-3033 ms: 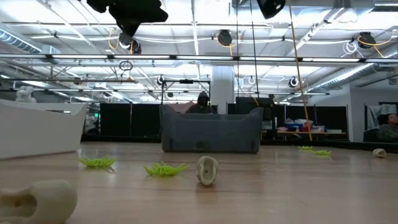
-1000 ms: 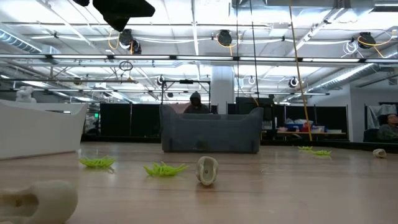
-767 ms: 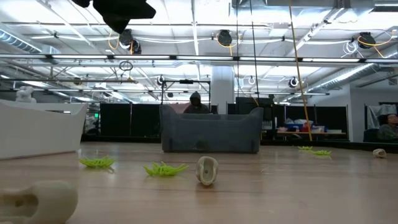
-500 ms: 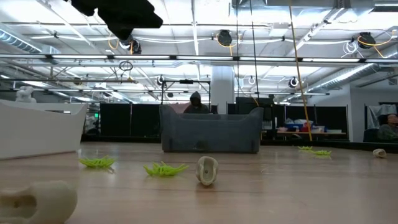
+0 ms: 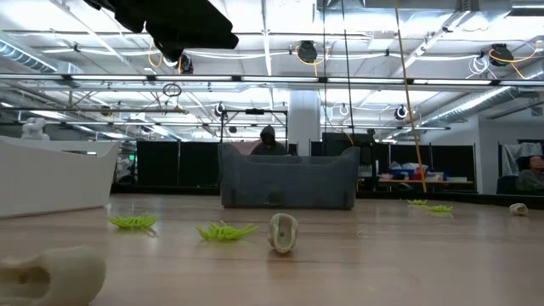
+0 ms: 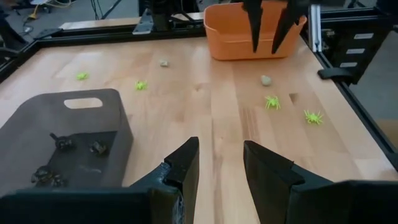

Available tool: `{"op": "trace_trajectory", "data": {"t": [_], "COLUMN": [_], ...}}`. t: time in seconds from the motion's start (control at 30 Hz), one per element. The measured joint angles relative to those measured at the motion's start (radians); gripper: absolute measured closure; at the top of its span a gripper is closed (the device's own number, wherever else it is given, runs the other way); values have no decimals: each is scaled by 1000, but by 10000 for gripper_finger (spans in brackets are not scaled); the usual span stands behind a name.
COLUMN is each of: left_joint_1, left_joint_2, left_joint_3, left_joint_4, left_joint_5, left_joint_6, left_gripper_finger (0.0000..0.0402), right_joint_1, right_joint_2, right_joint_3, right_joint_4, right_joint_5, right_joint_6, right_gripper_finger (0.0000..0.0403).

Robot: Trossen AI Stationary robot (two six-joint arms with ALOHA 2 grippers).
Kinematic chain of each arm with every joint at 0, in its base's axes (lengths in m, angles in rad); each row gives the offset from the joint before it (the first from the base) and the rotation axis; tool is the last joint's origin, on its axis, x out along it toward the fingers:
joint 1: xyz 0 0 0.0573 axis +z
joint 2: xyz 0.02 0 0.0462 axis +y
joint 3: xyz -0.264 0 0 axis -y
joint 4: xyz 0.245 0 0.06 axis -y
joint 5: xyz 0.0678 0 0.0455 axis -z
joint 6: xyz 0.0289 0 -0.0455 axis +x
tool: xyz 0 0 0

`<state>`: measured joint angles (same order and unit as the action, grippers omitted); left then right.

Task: Sort Halloween decoration
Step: Put the white skull toy into the white bin

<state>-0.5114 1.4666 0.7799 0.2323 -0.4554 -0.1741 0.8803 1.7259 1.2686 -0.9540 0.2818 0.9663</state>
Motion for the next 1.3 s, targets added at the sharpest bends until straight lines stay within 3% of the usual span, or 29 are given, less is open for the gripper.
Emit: {"op": "trace_trajectory", "data": {"t": [0.37, 1.3], "left_joint_1": [-2, -2], "left_joint_2": [0, 0], "left_joint_3": [0, 0], "left_joint_4": [-2, -2], "left_joint_5": [-1, 0], "left_joint_6": [3, 3], "left_gripper_finger": [274, 274], "right_joint_1": [-65, -70], "right_joint_2": [107, 109], "right_joint_3": [0, -40], "right_joint_4": [93, 161], "right_joint_5": [-154, -179], "right_joint_6": [-141, -116], "right_gripper_finger": [274, 263]}}
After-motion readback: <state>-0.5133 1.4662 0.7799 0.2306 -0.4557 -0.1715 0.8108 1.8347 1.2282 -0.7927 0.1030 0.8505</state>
